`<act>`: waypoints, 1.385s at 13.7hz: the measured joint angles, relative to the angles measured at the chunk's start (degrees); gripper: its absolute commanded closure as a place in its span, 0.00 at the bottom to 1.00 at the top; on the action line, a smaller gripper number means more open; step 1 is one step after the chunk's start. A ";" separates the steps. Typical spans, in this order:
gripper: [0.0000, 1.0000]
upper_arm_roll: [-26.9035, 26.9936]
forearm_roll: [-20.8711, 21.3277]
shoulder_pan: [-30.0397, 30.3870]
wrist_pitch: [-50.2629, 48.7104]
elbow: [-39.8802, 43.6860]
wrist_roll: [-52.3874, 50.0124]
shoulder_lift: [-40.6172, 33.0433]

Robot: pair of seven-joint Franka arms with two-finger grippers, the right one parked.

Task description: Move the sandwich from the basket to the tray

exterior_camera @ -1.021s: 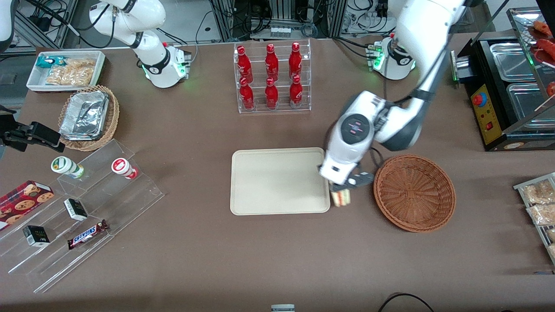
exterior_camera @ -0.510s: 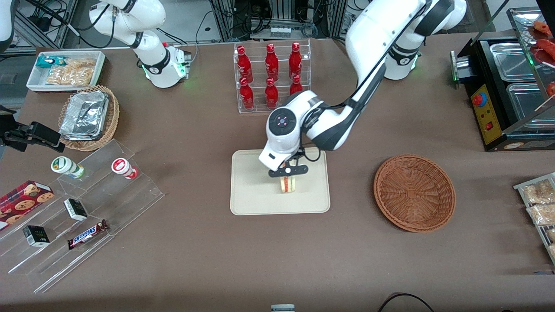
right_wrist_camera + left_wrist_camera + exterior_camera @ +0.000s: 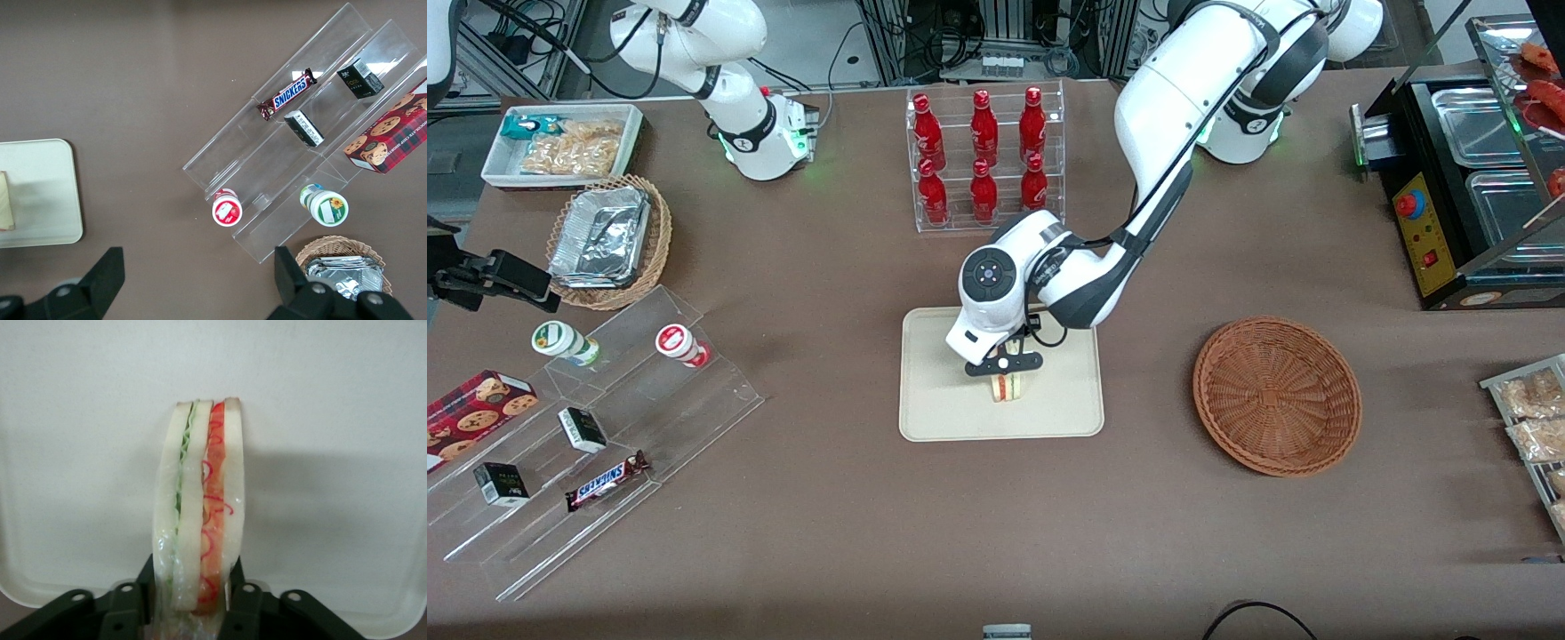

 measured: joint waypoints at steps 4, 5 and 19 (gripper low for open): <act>0.00 2.62 0.01 0.12 -2.84 2.67 0.00 -2.34; 0.00 3.40 0.01 0.12 -4.63 3.00 0.00 -3.89; 0.00 5.92 -0.27 27.33 -36.36 -2.70 33.03 -29.69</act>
